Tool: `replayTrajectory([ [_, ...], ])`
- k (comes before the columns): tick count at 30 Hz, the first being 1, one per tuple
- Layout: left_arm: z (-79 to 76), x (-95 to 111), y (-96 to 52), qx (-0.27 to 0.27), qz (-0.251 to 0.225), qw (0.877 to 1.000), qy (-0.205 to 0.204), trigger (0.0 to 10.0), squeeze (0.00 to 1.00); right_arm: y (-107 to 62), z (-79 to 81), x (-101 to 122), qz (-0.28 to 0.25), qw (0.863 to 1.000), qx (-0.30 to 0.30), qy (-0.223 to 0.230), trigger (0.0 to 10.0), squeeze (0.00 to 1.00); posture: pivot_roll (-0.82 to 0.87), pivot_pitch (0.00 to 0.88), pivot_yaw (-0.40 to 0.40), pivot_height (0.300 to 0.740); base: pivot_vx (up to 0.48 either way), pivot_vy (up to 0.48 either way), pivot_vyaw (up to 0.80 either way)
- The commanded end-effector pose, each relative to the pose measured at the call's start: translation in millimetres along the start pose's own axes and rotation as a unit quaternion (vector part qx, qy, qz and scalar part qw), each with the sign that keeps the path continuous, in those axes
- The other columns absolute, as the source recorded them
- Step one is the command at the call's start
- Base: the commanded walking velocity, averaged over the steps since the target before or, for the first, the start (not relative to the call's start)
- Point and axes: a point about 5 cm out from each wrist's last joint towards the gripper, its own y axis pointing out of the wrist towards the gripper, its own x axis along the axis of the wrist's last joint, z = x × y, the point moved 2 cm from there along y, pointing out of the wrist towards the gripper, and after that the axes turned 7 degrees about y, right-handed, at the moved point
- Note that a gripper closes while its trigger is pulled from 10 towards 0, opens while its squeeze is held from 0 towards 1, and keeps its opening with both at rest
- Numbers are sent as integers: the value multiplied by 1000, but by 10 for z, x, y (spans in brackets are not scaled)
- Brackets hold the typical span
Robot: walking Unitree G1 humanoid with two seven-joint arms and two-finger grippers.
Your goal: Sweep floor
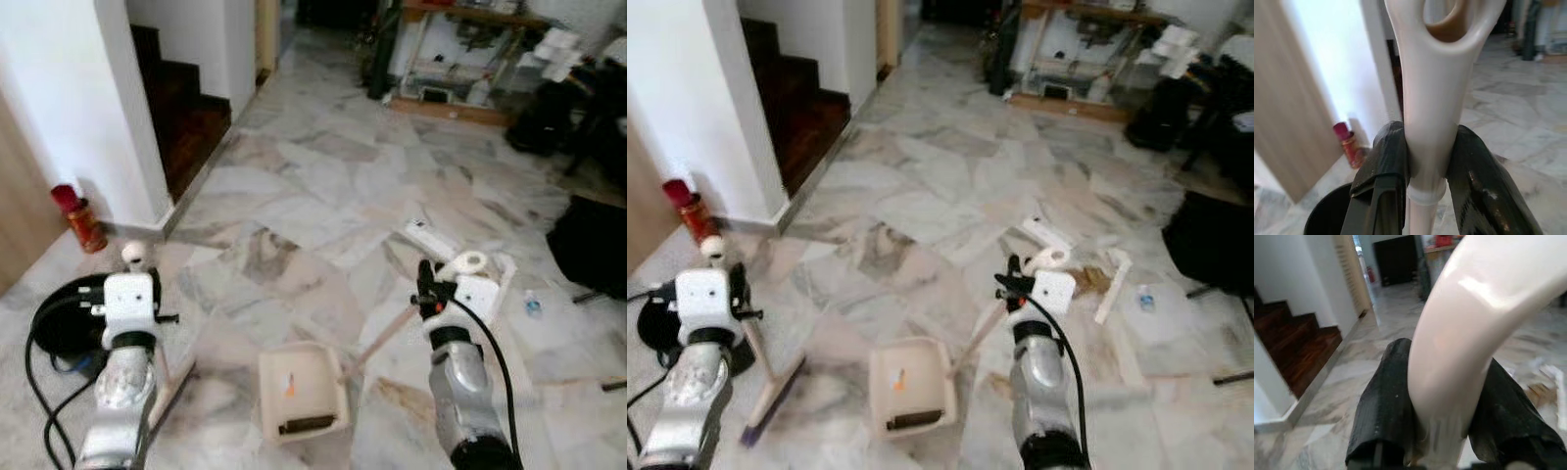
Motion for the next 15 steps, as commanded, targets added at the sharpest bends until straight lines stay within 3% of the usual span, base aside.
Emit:
replayTrajectory([
  [1, 6, 161, 30, 3, -31, 1000, 0, 10000, 0, 39, -25, 127, -26, 1000, -2, -4, 10000, 0, 198, 0, -65, 740, 0, 296, 0],
  [15, 14, 175, 30, 4, -33, 999, 0, 10000, 0, 37, -22, 118, -25, 1000, -2, -1, 10000, 0, 204, 0, -63, 740, 0, 278, 0],
])
